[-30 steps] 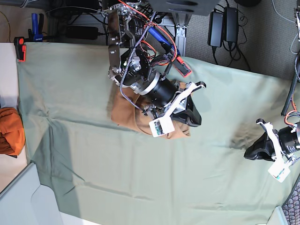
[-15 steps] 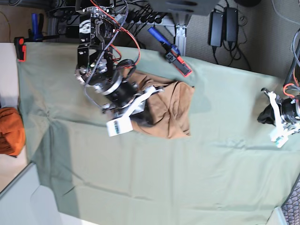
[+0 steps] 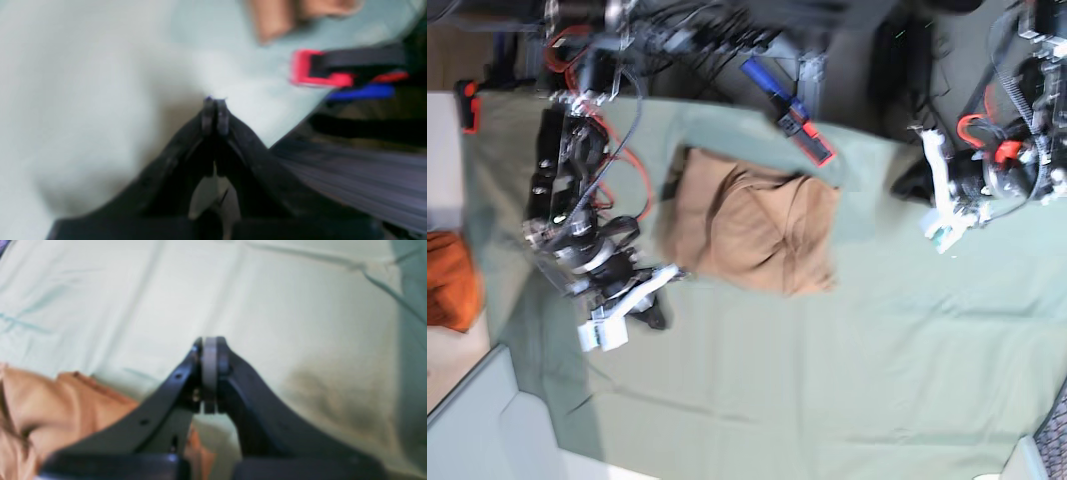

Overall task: Fold the T-shirt properly
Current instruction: 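Grasp the bundle edges with both grippers and tuck them square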

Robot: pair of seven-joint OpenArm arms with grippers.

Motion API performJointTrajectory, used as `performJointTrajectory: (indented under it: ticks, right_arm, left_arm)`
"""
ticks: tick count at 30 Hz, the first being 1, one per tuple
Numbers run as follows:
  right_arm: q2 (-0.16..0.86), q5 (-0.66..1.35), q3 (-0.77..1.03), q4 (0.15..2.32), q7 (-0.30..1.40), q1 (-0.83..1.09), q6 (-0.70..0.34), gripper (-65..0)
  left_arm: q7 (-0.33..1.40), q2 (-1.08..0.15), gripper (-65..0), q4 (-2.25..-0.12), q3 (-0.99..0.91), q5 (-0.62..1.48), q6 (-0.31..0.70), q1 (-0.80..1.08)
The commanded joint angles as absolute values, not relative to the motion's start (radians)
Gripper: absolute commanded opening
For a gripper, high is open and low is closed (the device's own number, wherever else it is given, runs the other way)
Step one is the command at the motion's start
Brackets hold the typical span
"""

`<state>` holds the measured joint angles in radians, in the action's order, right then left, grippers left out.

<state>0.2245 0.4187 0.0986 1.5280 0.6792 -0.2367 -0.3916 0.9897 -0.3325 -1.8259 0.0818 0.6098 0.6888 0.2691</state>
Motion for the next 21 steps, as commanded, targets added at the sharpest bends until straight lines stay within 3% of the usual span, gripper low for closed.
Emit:
performJointTrajectory:
  ticks: [1, 10, 21]
  right_arm:
    - [0.232, 0.426, 0.102, 1.512, 0.653, -0.288, -0.502, -65.0]
    - [0.233, 0.426, 0.093, 1.284, 0.651, -0.425, -0.503, -65.0]
    - [0.233, 0.397, -0.130, 1.247, 0.693, -0.420, -0.504, -65.0]
  left_arm:
    - [0.966, -0.326, -65.0, -1.843, 0.113, 0.601, 0.698, 0.266]
    - [0.878, -0.245, -65.0, -1.829, 0.310, 0.429, 0.681, 0.222]
    - [0.819, -0.160, -65.0, -1.674, 0.321, 0.404, 0.681, 0.095]
